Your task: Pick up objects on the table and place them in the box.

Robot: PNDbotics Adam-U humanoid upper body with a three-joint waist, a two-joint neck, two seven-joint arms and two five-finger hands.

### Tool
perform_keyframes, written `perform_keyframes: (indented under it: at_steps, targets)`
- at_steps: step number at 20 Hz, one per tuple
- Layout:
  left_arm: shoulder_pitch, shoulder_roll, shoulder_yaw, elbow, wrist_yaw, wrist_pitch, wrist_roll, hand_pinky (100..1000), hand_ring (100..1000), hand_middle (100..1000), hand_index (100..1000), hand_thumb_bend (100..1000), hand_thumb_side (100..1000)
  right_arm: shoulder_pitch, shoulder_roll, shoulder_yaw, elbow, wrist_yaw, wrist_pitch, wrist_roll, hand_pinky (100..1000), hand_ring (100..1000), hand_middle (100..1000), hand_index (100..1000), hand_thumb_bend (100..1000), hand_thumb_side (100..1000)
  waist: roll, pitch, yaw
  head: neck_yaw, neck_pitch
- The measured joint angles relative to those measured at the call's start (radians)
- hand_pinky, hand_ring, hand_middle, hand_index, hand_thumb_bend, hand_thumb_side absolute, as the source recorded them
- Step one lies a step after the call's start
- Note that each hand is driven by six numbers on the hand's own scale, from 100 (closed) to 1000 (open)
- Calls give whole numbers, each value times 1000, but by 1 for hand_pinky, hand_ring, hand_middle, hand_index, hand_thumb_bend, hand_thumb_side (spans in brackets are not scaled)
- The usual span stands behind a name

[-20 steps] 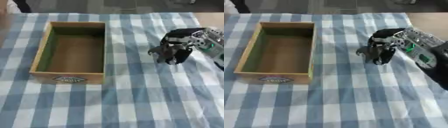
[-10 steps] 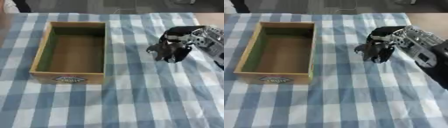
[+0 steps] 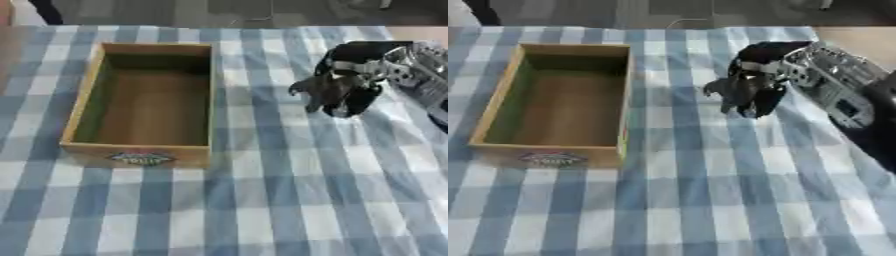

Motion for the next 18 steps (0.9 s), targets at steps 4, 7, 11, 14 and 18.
perform_keyframes:
  at_steps: [4,7,11,14,18]
  targets:
    - [0,7,0,0,0,0,0,836,859,800,802,100,643,-33,1,-4,-8,0,-5,2,736,852,486,510,100,144,-1,-5,3,0,0]
    - [0,7,0,0,0,0,0,836,859,800,802,100,643,-66,10,-5,-8,1,-10,6,736,851,480,506,100,145,-1,-7,4,-1,1]
    - [0,8,0,0,0,-1,-1,836,859,800,802,100,643,-119,41,-5,-8,1,-20,17,737,851,476,504,100,149,-3,-10,5,-4,1]
    - [0,8,0,0,0,-2,-2,836,859,799,802,100,643,-160,67,-5,-5,7,-25,26,739,851,474,502,100,151,-6,-15,8,-6,1]
    - [0,8,0,0,0,-2,-3,836,859,799,802,100,643,-207,100,-2,-1,17,-24,40,740,851,473,501,100,153,-11,-18,10,-9,1]
